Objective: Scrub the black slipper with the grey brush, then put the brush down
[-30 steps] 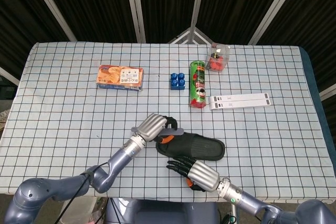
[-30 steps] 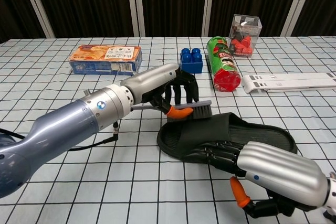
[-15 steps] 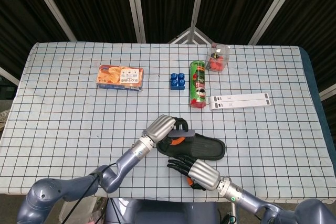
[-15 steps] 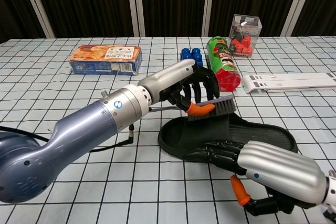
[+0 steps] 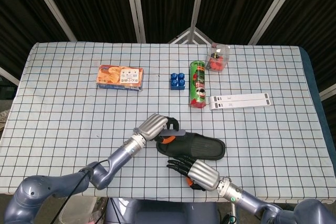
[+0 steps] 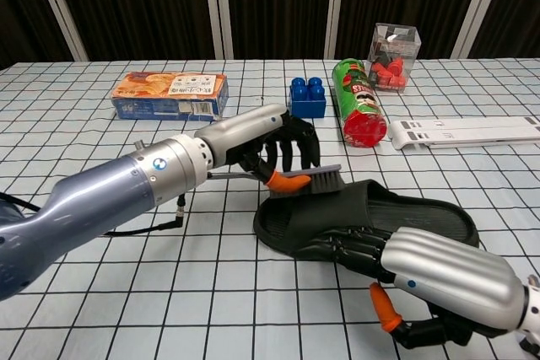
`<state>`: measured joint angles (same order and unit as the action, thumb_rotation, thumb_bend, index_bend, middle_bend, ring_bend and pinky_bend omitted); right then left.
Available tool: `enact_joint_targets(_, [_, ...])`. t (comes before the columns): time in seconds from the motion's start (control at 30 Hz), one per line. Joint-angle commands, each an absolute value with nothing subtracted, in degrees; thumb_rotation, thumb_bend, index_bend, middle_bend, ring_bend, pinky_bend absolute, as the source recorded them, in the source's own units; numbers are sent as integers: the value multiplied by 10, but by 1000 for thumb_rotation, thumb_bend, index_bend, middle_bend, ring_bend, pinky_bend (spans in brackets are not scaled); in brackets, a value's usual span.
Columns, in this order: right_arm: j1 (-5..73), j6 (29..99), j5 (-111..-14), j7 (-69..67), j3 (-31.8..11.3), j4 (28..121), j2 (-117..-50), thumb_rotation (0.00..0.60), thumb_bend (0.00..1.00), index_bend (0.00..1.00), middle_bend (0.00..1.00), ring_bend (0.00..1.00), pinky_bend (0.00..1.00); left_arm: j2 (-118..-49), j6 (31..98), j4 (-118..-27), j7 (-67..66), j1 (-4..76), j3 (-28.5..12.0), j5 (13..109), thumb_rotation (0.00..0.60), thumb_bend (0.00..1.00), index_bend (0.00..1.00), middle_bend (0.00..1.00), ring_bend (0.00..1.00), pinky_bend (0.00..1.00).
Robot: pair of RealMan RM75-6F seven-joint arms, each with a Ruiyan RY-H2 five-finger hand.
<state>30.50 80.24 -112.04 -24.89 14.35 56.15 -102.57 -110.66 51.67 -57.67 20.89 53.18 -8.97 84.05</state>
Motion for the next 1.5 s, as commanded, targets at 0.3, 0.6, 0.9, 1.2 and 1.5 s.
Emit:
enact_joint_targets(0.3, [304,802,-1113,-238,139,569,-1022,600,978,43,107,62,102,-1039,530,-655,188,506,-83,834,600,786,466,633,517,543])
enact_joint_targets(0.6, [286,857,-1127,-170,136,612,-983,600,978,43,108,62,61,-965,585,-734,183,472,-55,871,600,794,467,632,517,542])
enact_joint_targets(0.9, [258,891,-1126,-111,140,668,-926,600,975,0,107,27,37,-859,630,-799,214,416,8,908,600,794,466,631,517,543])
enact_joint_targets(1.2, [210,918,-1037,-71,88,690,-878,600,686,0,62,0,0,-816,706,-755,182,347,90,977,600,773,466,630,517,542])
enact_joint_targets(1.5, [162,942,-971,-42,58,757,-816,600,581,0,1,0,0,-884,777,-614,106,277,100,989,600,707,465,628,517,541])
